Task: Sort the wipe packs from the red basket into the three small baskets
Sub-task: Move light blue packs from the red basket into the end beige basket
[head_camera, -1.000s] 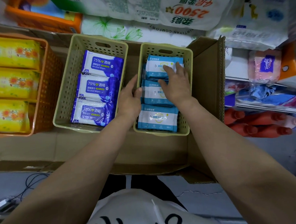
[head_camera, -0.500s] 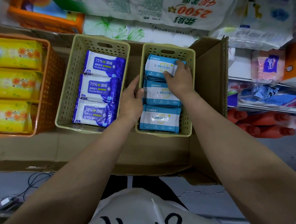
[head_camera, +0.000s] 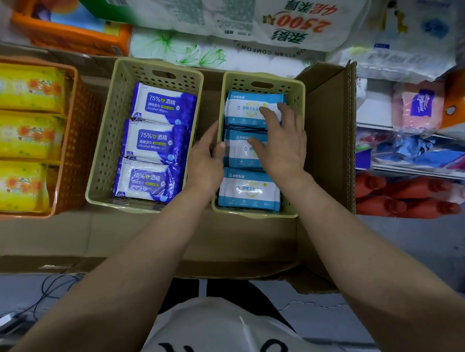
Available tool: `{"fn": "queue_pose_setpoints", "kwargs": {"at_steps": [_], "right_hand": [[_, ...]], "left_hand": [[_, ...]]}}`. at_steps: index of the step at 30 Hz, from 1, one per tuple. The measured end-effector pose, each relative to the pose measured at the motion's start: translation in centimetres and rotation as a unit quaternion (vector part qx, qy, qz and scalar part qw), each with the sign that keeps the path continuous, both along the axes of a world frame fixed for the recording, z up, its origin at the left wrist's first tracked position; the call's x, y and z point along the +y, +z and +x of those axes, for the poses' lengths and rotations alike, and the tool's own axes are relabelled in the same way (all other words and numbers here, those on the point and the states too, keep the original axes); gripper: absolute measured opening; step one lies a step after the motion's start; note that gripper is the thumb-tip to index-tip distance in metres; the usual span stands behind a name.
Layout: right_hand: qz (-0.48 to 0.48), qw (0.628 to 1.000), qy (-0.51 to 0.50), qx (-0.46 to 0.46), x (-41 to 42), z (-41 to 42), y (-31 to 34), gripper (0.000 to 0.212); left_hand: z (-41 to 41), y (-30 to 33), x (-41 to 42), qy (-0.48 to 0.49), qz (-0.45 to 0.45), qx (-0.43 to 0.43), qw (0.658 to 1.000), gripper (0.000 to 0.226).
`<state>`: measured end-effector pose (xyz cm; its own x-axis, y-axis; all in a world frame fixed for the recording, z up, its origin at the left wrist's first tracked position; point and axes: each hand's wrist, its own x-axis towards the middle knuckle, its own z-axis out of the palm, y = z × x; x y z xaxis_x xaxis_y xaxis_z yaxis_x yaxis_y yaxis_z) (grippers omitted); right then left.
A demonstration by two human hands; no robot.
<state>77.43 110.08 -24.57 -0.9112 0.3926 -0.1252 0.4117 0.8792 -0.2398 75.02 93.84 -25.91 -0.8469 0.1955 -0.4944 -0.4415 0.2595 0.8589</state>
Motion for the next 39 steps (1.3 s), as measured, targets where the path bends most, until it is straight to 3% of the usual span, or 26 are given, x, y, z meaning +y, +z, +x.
{"fn": "queue_pose_setpoints", "kwargs": {"at_steps": [6,14,17,21,29,33,39], "right_hand": [[-0.026,0.989,0.102,-0.107,0.2,-0.8,-1.2,0.053],[-0.04,0.992,0.044,-0.107,0.8,-1.2,-1.2,0.046],[-0.016,0.992,0.074,-0.097,0.3,-2.1,-1.1,0.047],[-0.053,0.981,0.144,-0.114,0.1,-3.4,-1.4,0.051],[-0.029,0.984,0.109,-0.141,0.8,-3.1,-1.8,0.052],[-0.051,0.987,0.125,-0.09,0.7,-2.8,-1.1,0.051],[-0.001,0.977,0.211,-0.032,-1.6,-1.0,-0.7,0.04]], "left_hand": [[0.1,0.0,0.0,-0.003,0.009,0.01,1.0,0.046],[0.0,-0.2,0.0,-0.003,0.008,0.011,1.0,0.046],[0.1,-0.2,0.0,-0.006,0.0,0.024,1.0,0.047],[0.0,-0.4,0.0,-0.014,-0.019,0.051,0.998,0.048],[-0.1,-1.0,-0.1,-0.017,-0.011,0.04,0.999,0.047],[0.0,-1.2,-0.1,-0.018,-0.017,0.051,0.998,0.048],[-0.1,-1.2,0.0,-0.021,-0.024,0.063,0.998,0.049]]}}
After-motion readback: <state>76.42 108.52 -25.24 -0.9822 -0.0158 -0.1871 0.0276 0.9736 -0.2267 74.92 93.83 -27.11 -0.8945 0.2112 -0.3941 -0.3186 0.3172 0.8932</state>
